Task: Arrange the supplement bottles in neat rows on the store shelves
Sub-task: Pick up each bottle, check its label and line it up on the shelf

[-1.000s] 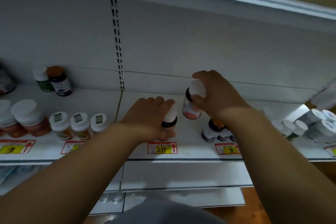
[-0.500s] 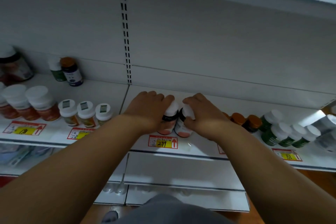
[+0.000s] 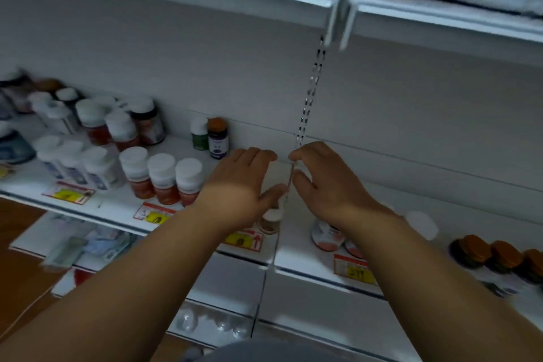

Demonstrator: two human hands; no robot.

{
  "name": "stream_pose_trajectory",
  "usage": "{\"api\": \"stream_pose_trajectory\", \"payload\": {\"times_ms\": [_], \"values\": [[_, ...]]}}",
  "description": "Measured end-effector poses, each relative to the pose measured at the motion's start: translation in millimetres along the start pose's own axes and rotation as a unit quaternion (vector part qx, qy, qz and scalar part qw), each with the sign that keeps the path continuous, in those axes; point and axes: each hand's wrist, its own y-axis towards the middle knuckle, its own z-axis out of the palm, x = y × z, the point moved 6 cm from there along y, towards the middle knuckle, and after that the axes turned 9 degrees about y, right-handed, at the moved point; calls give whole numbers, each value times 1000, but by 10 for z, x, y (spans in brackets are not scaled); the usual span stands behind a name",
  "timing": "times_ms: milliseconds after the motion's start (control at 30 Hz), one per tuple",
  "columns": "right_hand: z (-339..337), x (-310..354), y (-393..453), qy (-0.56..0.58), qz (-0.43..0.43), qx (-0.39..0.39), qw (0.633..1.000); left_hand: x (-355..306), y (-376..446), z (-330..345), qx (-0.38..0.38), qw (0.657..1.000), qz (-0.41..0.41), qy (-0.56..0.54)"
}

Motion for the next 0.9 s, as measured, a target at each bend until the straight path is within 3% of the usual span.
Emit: {"api": "stream_pose_trajectory", "payload": {"times_ms": [233,467,600,700,800,900], "values": [[1018,524,1213,6,-4,42,999,1410,-61,-343,43,997,-51,28],[1545,277,1889,-88,91,91,988,1908,-58,-385,80,997,-7,22],[1529,222,1922,-101,116,38,987,1938,11,-289,62,998,11,-11],[1223,90,1671,-93,170,-28,981,1834,199,-174,107,991,50,-59],[1019,218,1420,0,143,-105,984,1897,274,-123,101,990,13,-96],[582,507,1163,108,121,-206,965,1802,315,-115,113,977,-19,-179]]}}
